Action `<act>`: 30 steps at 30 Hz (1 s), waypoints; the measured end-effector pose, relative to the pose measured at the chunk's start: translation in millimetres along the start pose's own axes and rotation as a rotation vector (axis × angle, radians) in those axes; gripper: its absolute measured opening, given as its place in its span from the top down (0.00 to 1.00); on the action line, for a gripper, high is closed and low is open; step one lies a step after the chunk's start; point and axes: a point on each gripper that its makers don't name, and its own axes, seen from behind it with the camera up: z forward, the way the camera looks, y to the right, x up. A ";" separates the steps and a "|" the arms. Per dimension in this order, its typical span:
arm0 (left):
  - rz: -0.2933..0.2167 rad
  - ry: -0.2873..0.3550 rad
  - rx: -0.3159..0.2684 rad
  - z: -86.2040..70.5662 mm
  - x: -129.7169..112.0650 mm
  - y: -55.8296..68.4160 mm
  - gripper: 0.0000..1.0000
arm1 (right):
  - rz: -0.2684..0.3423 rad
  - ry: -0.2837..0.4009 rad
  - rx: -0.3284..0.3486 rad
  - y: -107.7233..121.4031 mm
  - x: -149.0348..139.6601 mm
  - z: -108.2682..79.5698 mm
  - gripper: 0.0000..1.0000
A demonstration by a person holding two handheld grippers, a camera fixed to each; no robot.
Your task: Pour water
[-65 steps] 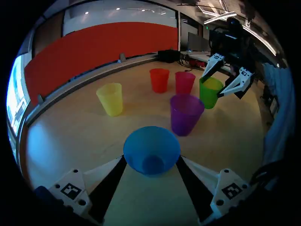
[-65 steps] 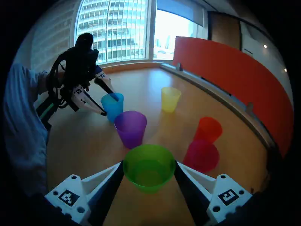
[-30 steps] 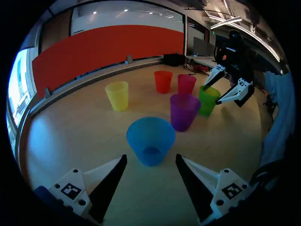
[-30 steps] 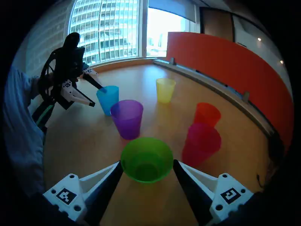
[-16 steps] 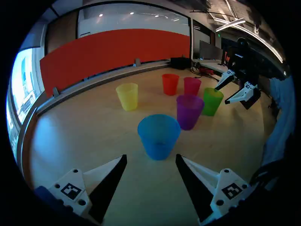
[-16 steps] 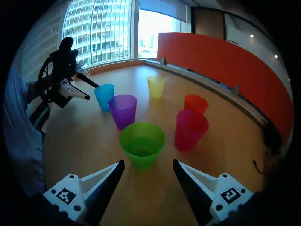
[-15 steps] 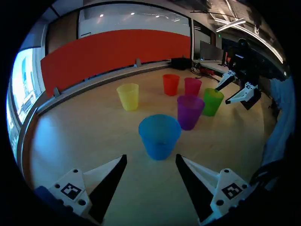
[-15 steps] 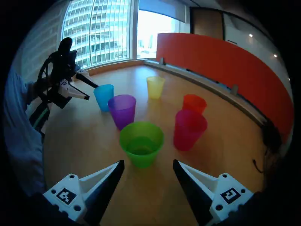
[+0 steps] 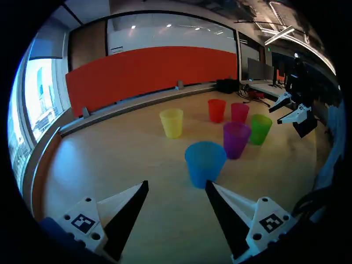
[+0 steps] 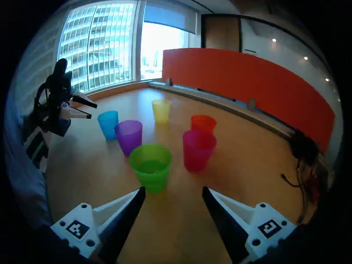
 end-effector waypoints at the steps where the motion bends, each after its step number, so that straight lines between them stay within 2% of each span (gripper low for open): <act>1: -0.002 0.009 0.012 -1.3 1.8 -3.1 0.04 | 0.005 0.006 -0.011 1.7 1.0 -1.2 0.00; 9: -0.032 0.121 0.125 -14.3 26.8 -34.4 0.04 | 0.064 0.084 -0.130 24.2 16.6 -12.4 0.00; 17: -0.053 0.250 0.243 -30.2 59.1 -57.5 0.04 | 0.116 0.193 -0.323 57.0 37.9 -27.5 0.00; 26: -0.072 0.362 0.328 -45.9 90.0 -70.7 0.04 | 0.148 0.322 -0.504 78.5 69.3 -46.5 0.00; 30: -0.110 0.407 0.345 -50.2 100.8 -72.4 0.04 | 0.160 0.391 -0.577 86.0 83.6 -56.4 0.00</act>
